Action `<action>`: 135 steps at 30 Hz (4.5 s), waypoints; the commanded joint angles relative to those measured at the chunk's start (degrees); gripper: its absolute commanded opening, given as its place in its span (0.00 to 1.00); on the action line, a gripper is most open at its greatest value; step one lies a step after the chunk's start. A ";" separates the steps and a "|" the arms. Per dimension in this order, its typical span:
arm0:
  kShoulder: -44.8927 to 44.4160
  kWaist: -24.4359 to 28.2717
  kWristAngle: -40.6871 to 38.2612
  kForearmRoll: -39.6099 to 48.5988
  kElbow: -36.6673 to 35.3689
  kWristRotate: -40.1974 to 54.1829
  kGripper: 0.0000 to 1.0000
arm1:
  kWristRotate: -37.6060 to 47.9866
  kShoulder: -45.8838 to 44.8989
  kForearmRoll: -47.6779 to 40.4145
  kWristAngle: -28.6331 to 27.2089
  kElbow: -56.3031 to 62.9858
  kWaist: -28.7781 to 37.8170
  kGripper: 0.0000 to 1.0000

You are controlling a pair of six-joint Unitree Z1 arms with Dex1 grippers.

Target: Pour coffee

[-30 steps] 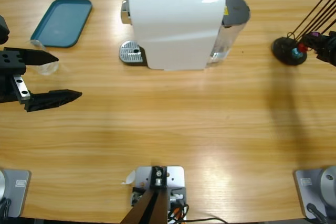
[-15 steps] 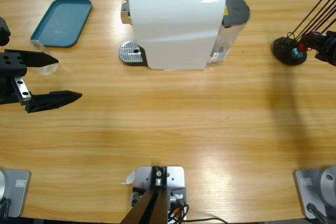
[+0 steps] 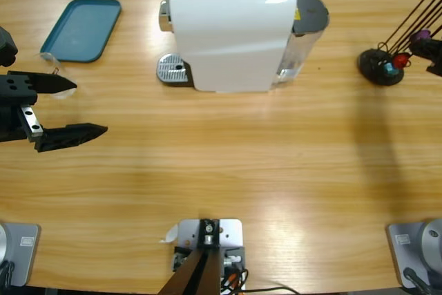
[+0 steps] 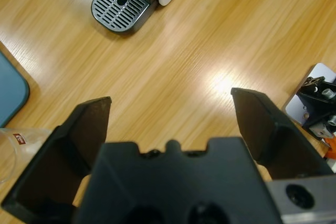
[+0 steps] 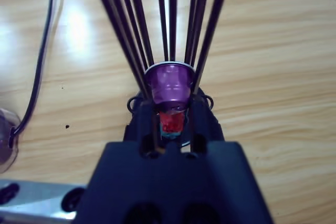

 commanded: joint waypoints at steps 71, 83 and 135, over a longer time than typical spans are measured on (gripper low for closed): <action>-2.53 0.36 0.01 -1.79 5.68 -3.73 0.98 | 3.66 11.77 -11.10 -2.39 5.12 0.70 0.37; -2.25 0.36 -0.07 -1.97 5.68 -3.81 0.98 | 3.06 8.25 -6.31 -3.18 4.89 0.96 0.37; -1.77 0.36 -0.02 -2.30 6.31 -4.69 0.98 | -1.07 2.40 0.78 -1.48 -0.17 0.50 0.00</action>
